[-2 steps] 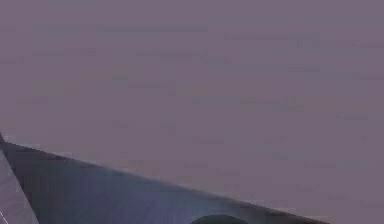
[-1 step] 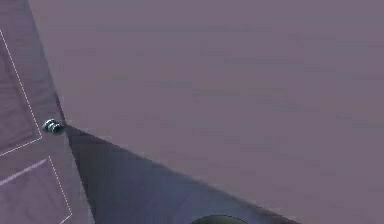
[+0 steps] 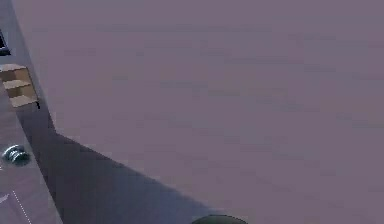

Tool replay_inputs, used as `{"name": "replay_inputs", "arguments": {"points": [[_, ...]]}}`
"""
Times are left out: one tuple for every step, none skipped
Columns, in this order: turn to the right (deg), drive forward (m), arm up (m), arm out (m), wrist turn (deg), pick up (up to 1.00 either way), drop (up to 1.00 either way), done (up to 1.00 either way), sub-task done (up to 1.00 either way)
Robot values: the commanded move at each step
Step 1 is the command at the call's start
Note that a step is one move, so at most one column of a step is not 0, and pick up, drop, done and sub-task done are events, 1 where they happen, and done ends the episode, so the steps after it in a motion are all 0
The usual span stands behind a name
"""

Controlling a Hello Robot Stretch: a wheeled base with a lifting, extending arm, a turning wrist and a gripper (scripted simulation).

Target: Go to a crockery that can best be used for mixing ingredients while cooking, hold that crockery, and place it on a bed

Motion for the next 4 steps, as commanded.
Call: {"name": "replay_inputs", "arguments": {"points": [[45.0, 0.00, 0.00, 0.00, 0.0, 0.00, 0.00, 0.00, 0.00], [6.0, 0.00, 0.00, 0.00, 0.0, 0.00, 0.00, 0.00, 0.00], [0.0, 0.35, 0.00, 0.00, 0.0, 0.00, 0.00, 0.00, 0.00], [6.0, 0.00, 0.00, 0.00, 0.0, 0.00, 0.00, 0.00, 0.00]]}}
